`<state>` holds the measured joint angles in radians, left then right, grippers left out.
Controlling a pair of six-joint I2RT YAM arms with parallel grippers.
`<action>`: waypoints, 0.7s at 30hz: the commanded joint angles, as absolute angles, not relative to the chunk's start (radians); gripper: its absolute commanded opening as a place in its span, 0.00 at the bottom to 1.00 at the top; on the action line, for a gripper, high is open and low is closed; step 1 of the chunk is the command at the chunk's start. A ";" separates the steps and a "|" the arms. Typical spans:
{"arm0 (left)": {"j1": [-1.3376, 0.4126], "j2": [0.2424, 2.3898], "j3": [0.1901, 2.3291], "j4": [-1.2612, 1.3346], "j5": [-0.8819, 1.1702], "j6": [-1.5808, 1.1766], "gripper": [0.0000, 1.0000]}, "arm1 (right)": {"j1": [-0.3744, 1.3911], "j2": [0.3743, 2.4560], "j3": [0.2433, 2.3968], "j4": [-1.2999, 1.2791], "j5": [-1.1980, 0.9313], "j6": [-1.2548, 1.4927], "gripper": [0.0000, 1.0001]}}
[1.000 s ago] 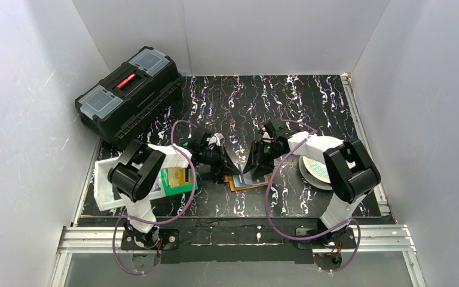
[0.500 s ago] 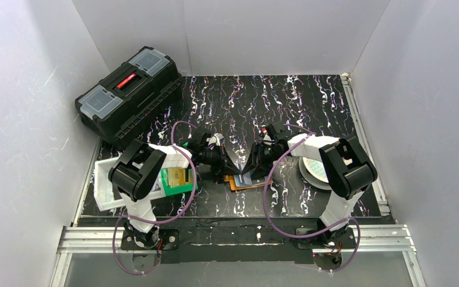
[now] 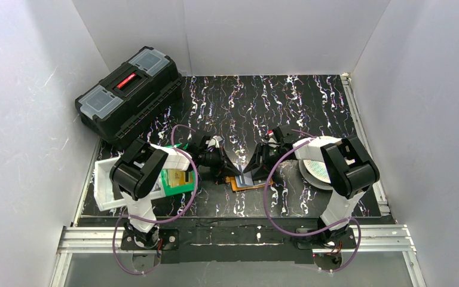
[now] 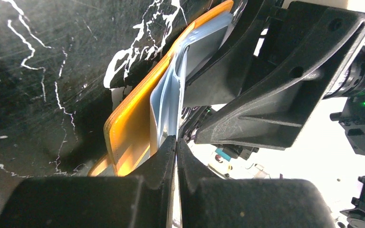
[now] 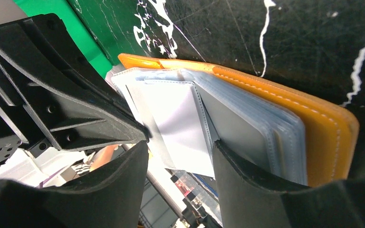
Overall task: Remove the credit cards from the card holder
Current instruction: Remove the credit card from the card holder.
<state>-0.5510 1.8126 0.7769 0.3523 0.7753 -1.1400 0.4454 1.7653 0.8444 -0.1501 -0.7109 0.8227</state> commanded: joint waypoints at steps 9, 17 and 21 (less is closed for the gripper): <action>-0.533 1.831 0.716 0.495 0.782 -1.259 0.00 | 0.416 1.775 0.792 -0.195 -0.618 0.811 0.59; -0.522 1.836 0.693 0.546 0.780 -1.305 0.00 | 0.414 1.777 0.799 -0.232 -0.600 0.798 0.57; -0.519 1.844 0.679 0.578 0.778 -1.330 0.00 | 0.415 1.764 0.804 -0.267 -0.577 0.783 0.57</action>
